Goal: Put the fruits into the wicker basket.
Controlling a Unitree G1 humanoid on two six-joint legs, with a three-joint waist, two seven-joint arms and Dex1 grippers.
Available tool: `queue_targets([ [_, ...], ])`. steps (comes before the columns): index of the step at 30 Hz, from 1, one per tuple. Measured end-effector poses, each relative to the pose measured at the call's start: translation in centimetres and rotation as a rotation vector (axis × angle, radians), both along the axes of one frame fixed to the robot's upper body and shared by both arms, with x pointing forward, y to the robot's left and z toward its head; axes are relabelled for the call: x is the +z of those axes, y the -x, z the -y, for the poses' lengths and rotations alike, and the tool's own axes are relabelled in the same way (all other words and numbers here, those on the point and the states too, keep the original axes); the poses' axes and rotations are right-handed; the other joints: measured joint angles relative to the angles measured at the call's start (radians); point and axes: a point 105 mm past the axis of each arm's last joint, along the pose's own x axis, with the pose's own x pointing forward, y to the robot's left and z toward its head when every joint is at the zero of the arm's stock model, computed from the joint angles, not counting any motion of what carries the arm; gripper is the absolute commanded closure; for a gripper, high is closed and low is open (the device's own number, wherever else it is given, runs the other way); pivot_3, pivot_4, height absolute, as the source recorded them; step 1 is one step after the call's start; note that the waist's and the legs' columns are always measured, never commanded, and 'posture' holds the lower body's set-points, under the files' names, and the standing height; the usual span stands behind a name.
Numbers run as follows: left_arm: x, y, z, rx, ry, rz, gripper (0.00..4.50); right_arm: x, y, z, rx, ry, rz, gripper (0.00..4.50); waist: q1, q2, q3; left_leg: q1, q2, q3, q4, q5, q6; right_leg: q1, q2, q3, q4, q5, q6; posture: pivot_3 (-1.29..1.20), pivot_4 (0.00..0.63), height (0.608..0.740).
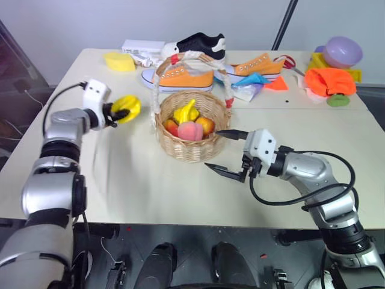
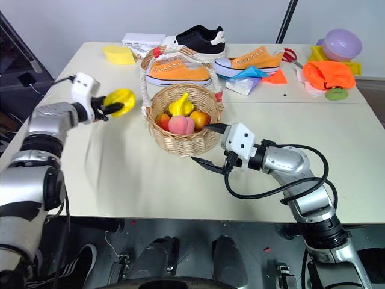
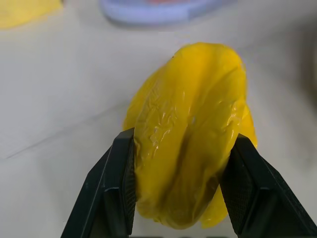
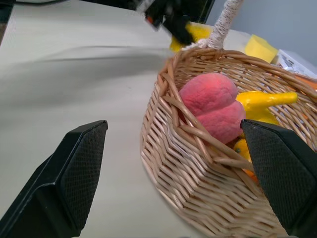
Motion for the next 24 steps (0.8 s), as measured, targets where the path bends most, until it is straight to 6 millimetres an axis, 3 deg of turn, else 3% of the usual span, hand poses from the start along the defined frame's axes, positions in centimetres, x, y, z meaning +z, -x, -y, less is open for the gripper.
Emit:
queue_targets([
  [2, 1.2, 2.6, -0.1, -0.100, 0.075, 0.010, 2.50, 0.6, -0.2, 0.5, -0.019, -0.039, -0.001, 0.00, -0.011, 0.001, 0.000, 0.000, 0.001, 0.000, -0.001, 0.000, 0.000, -0.001, 0.000, 0.001, 0.000, 0.000, 0.000, 0.00, 0.150, 0.740],
  [6, 0.9, 8.6, 1.8, -0.324, 0.179, -0.088, 2.50, 1.3, -0.1, 1.0, -0.030, -0.080, -0.004, 0.00, -0.015, 0.001, 0.000, 0.000, 0.001, -0.002, 0.000, 0.000, 0.000, 0.000, 0.000, 0.002, 0.000, 0.000, 0.000, 0.00, 0.150, 0.740],
  [9, 2.0, 10.8, 3.4, -0.400, 0.251, -0.081, 2.50, 1.6, 0.0, 1.1, -0.026, -0.100, -0.006, 0.00, 0.004, 0.001, 0.000, 0.000, 0.001, -0.003, 0.001, -0.001, 0.002, 0.001, 0.000, 0.001, 0.000, 0.001, -0.002, 0.00, 0.150, 0.740],
  [12, 3.8, 12.4, 7.3, -0.518, 0.328, -0.021, 2.50, 2.4, 0.0, 1.5, -0.030, -0.137, -0.006, 0.00, 0.031, 0.001, -0.001, 0.001, 0.000, -0.004, 0.002, -0.002, 0.003, 0.005, 0.000, 0.000, -0.002, 0.003, -0.002, 0.00, 0.150, 0.740],
  [15, 4.4, 11.6, 13.5, -0.572, 0.458, 0.037, 2.50, 2.4, 0.0, 1.6, -0.030, -0.137, -0.010, 0.00, 0.056, 0.001, -0.001, 0.005, -0.001, -0.005, 0.004, -0.002, 0.003, 0.012, 0.000, -0.002, -0.005, 0.005, 0.000, 0.00, 0.150, 0.740],
  [17, 3.5, 10.5, 16.3, -0.535, 0.421, 0.020, 2.50, 2.2, 0.0, 1.4, -0.025, -0.129, -0.012, 0.00, 0.051, 0.000, -0.001, 0.006, -0.001, -0.004, 0.003, -0.002, 0.003, 0.011, 0.000, 0.000, -0.005, 0.006, 0.000, 0.00, 0.150, 0.740],
  [20, 4.0, 8.8, 17.3, -0.463, 0.367, 0.062, 2.50, 1.9, -0.1, 1.6, -0.040, -0.121, -0.017, 0.00, 0.033, 0.001, -0.001, 0.008, 0.001, -0.002, 0.001, -0.001, 0.002, 0.010, 0.002, 0.001, -0.004, 0.007, -0.001, 0.00, 0.150, 0.740],
  [24, 5.0, 7.6, 20.0, -0.494, 0.307, 0.115, 2.50, 1.8, -0.2, 1.7, -0.055, -0.107, -0.008, 0.00, 0.026, 0.001, -0.001, 0.011, 0.001, 0.000, 0.000, -0.001, 0.002, 0.012, 0.002, 0.002, -0.005, 0.007, -0.001, 0.00, 0.150, 0.740],
])
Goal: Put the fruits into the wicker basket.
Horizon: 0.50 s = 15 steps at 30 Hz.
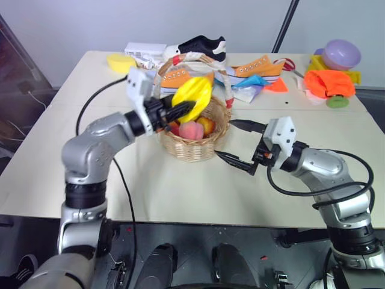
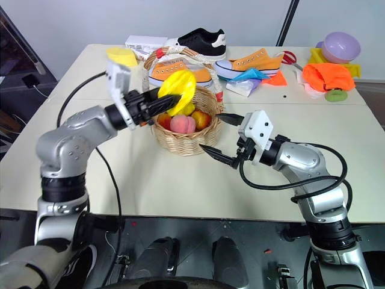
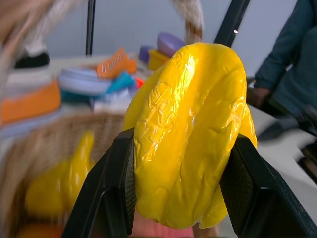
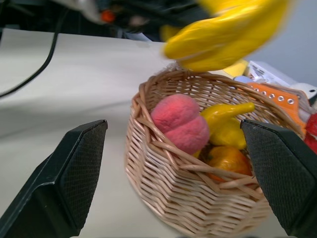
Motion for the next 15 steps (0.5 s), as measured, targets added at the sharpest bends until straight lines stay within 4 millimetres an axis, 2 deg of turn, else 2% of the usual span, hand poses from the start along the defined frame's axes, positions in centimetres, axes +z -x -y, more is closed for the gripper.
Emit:
queue_targets([
  [1, -0.5, -0.2, 0.4, -0.002, -0.011, -0.010, 2.50, 0.0, 0.0, 0.0, -0.003, 0.002, 0.001, 0.00, -0.001, 0.000, 0.000, 0.000, 0.000, 0.001, 0.000, 0.000, 0.000, 0.000, 0.000, 0.001, 0.000, 0.000, 0.000, 0.00, 0.150, 0.740],
  [3, -1.1, -0.9, 0.5, 0.022, 0.012, -0.040, 1.66, 0.0, -0.1, 0.0, -0.010, 0.003, 0.003, 0.00, -0.001, 0.000, 0.000, 0.000, 0.000, 0.001, 0.000, 0.000, 0.000, 0.000, 0.000, 0.001, 0.000, 0.000, 0.000, 0.00, 0.150, 0.740],
  [4, -1.3, -1.2, 0.4, 0.033, 0.015, -0.045, 1.40, -0.1, -0.1, 0.1, -0.015, 0.006, 0.004, 0.00, 0.000, 0.000, 0.000, 0.000, 0.000, 0.001, 0.000, 0.000, 0.000, 0.000, 0.000, 0.001, 0.000, 0.000, 0.000, 0.00, 0.150, 0.740],
  [7, -1.3, -1.5, -0.3, 0.064, 0.001, -0.026, 0.05, -0.7, 0.0, 0.3, -0.028, 0.008, -0.014, 0.00, 0.002, 0.000, 0.000, 0.000, 0.000, 0.001, 0.000, 0.000, 0.000, 0.000, 0.000, 0.001, 0.000, 0.000, 0.000, 0.00, 0.150, 0.740],
  [13, -1.1, -1.3, -1.0, 0.091, -0.010, 0.008, 0.02, -0.7, 0.0, 0.3, -0.034, 0.006, -0.016, 0.00, 0.003, 0.000, 0.000, 0.000, 0.000, 0.001, 0.000, 0.000, 0.000, 0.000, 0.000, 0.001, 0.000, 0.000, 0.000, 0.00, 0.150, 0.740],
  [15, -0.7, -0.4, -1.2, 0.061, 0.003, 0.030, 0.02, -0.7, 0.0, 0.3, -0.035, 0.003, -0.016, 0.00, 0.001, 0.000, 0.000, 0.000, 0.000, 0.001, 0.000, 0.000, 0.000, 0.000, 0.000, 0.001, 0.000, 0.000, 0.000, 0.00, 0.150, 0.740],
])
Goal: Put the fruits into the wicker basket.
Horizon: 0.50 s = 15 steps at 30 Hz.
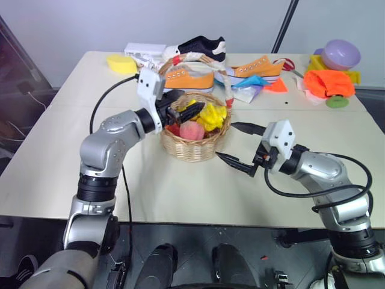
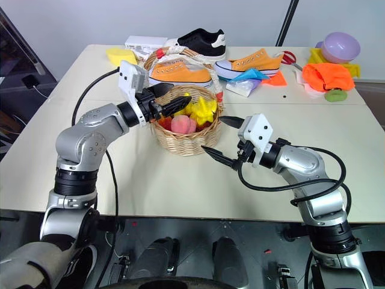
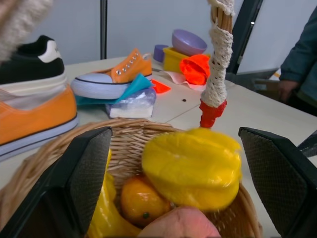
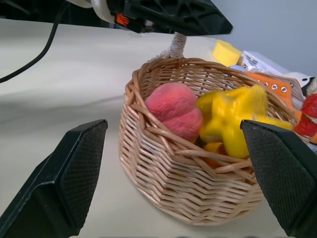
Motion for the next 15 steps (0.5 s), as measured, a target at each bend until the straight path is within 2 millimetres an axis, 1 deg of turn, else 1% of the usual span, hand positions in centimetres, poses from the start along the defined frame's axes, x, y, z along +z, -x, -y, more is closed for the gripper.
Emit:
queue_targets([
  [1, 0.1, 0.4, -0.1, -0.019, 0.007, 0.003, 0.02, 0.0, 0.0, 0.0, -0.001, -0.001, 0.000, 0.00, -0.001, 0.000, 0.000, 0.000, 0.000, 0.000, 0.000, 0.000, 0.000, 0.000, 0.000, 0.000, 0.000, 0.000, 0.000, 0.00, 0.150, 0.740],
  [3, 0.2, 2.0, -0.6, -0.067, 0.015, 0.017, 0.02, 0.2, -0.2, 0.0, -0.016, -0.016, 0.003, 0.00, -0.002, 0.000, 0.000, 0.000, 0.000, 0.000, 0.000, 0.000, 0.000, 0.000, 0.000, 0.000, 0.000, 0.000, 0.000, 0.00, 0.150, 0.740],
  [5, 0.0, 3.5, -1.6, -0.106, 0.020, 0.012, 0.02, 0.7, -0.7, -0.2, -0.045, -0.073, 0.006, 0.00, -0.006, 0.000, 0.000, 0.001, 0.001, 0.000, -0.001, 0.000, 0.000, 0.000, 0.000, 0.001, 0.000, 0.000, 0.000, 0.00, 0.150, 0.740],
  [7, -1.1, 5.3, -3.5, -0.120, -0.025, 0.001, 0.02, 1.3, -1.6, -0.1, -0.122, -0.150, 0.014, 0.00, -0.008, 0.001, 0.000, 0.001, 0.001, 0.001, -0.002, 0.000, 0.000, -0.001, 0.000, 0.002, 0.000, 0.000, -0.001, 0.00, 0.150, 0.740],
  [8, -1.5, 5.6, -4.3, -0.108, -0.040, -0.012, 0.02, 1.4, -1.8, 0.1, -0.151, -0.168, 0.018, 0.00, -0.005, 0.002, 0.000, 0.001, 0.001, 0.001, -0.002, 0.000, 0.000, -0.001, 0.000, 0.002, 0.000, 0.000, -0.001, 0.00, 0.150, 0.740],
  [10, -2.5, 6.4, -6.8, -0.056, -0.060, -0.022, 0.02, 1.8, -3.0, 0.2, -0.257, -0.264, 0.012, 0.00, -0.004, 0.002, 0.001, 0.001, 0.001, 0.001, -0.003, 0.000, 0.000, -0.001, 0.000, 0.002, 0.000, 0.000, -0.001, 0.00, 0.150, 0.740],
  [12, -2.5, 7.2, -9.0, -0.001, -0.004, 0.015, 0.02, 1.8, -4.2, -0.2, -0.338, -0.357, -0.021, 0.00, -0.002, 0.002, 0.001, 0.001, 0.001, 0.001, -0.003, 0.000, 0.000, -0.001, 0.000, 0.002, 0.000, 0.000, -0.001, 0.00, 0.150, 0.740],
  [13, -2.3, 7.5, -9.8, 0.030, 0.020, 0.047, 0.02, 1.6, -4.7, -0.5, -0.360, -0.366, -0.033, 0.00, 0.001, 0.003, 0.001, 0.001, 0.001, 0.001, -0.003, 0.000, 0.000, -0.001, -0.001, 0.002, -0.001, 0.000, -0.001, 0.00, 0.150, 0.740],
  [14, -2.6, 7.8, -10.7, 0.062, 0.021, 0.063, 0.02, 1.5, -5.0, -1.0, -0.367, -0.364, -0.037, 0.00, 0.001, 0.003, 0.001, 0.001, 0.001, 0.001, -0.003, 0.000, 0.000, 0.000, -0.001, 0.002, -0.001, 0.000, -0.001, 0.00, 0.150, 0.740],
  [15, -3.6, 8.3, -11.7, 0.100, -0.001, 0.063, 0.02, 1.5, -5.5, -1.4, -0.375, -0.365, -0.040, 0.00, 0.001, 0.004, 0.001, 0.001, 0.000, 0.002, -0.003, 0.000, 0.000, 0.000, -0.001, 0.002, -0.002, 0.000, -0.001, 0.00, 0.150, 0.740],
])
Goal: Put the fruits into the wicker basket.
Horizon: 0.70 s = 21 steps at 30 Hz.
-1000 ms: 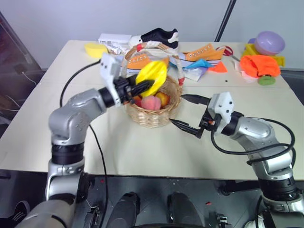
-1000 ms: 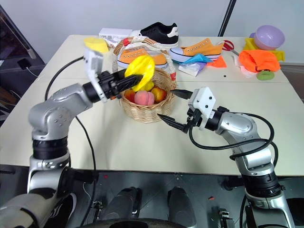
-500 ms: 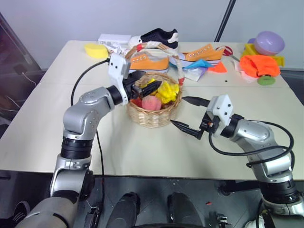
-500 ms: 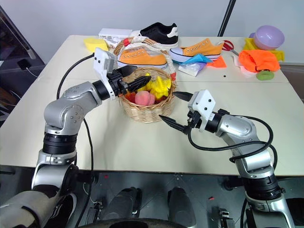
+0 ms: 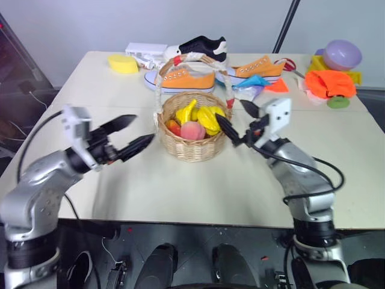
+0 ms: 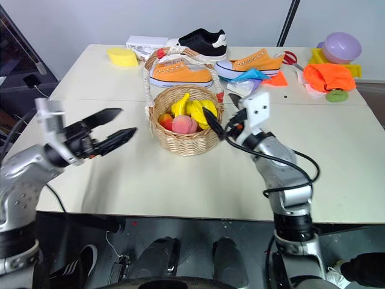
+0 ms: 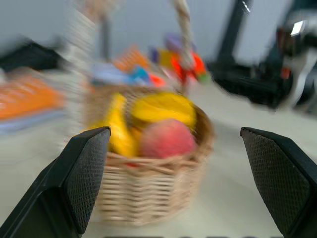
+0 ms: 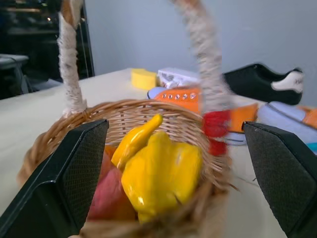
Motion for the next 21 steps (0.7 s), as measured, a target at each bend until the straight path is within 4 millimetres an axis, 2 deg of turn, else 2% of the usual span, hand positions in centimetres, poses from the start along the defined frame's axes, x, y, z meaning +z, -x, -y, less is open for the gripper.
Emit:
queue_targets([
  [2, -2.8, 1.2, -0.8, 0.027, -0.043, -0.061, 0.02, 0.1, -1.1, -0.4, -0.022, -0.026, -0.007, 0.00, -0.001, 0.000, 0.000, 0.000, 0.000, 0.001, -0.001, 0.000, 0.001, 0.000, 0.000, 0.001, -0.001, 0.000, 0.000, 0.00, 0.150, 0.740],
  [4, -3.9, 1.8, -0.9, 0.035, -0.039, -0.089, 0.02, 0.3, -2.1, -0.4, -0.050, -0.018, 0.003, 0.00, 0.004, 0.000, 0.000, 0.000, 0.000, 0.000, -0.001, -0.001, 0.001, -0.001, 0.000, 0.000, -0.001, 0.000, 0.000, 0.00, 0.150, 0.740],
  [9, -2.9, 2.7, -1.0, 0.075, -0.040, -0.015, 0.02, 0.5, -4.0, 0.0, -0.111, -0.008, 0.028, 0.00, -0.001, 0.000, 0.000, 0.000, 0.000, 0.000, -0.002, -0.001, 0.002, 0.000, 0.000, 0.000, -0.001, 0.000, -0.001, 0.00, 0.150, 0.740],
  [12, -2.4, 2.6, -1.6, 0.131, -0.032, 0.012, 0.02, 0.2, -4.4, 0.5, -0.129, -0.006, 0.024, 0.00, -0.003, 0.001, 0.001, 0.000, 0.001, 0.000, -0.003, -0.001, 0.001, -0.001, 0.000, 0.000, -0.001, 0.000, -0.001, 0.00, 0.150, 0.740],
  [17, -1.5, 2.9, -1.0, 0.142, 0.007, 0.052, 0.02, 0.1, -4.4, 0.6, -0.126, -0.008, 0.026, 0.00, -0.005, 0.001, 0.001, 0.000, 0.001, 0.001, -0.003, -0.001, 0.001, -0.001, 0.000, 0.000, -0.001, 0.000, -0.001, 0.00, 0.150, 0.740],
  [20, -1.3, 2.9, -1.0, 0.142, -0.002, 0.056, 0.00, -0.1, -4.6, 0.8, -0.131, -0.019, 0.014, 0.85, -0.005, 0.001, 0.001, 0.000, 0.001, 0.001, -0.003, -0.001, 0.001, -0.001, 0.001, 0.000, -0.001, 0.000, -0.001, 0.00, 0.150, 0.740],
  [21, -1.3, 2.9, -1.1, 0.142, -0.006, 0.057, 0.00, -0.1, -4.6, 0.9, -0.130, -0.021, 0.013, 1.26, -0.005, 0.001, 0.001, 0.000, 0.001, 0.001, -0.003, -0.001, 0.001, -0.001, 0.001, 0.000, -0.001, 0.000, -0.001, 0.00, 0.150, 0.740],
])
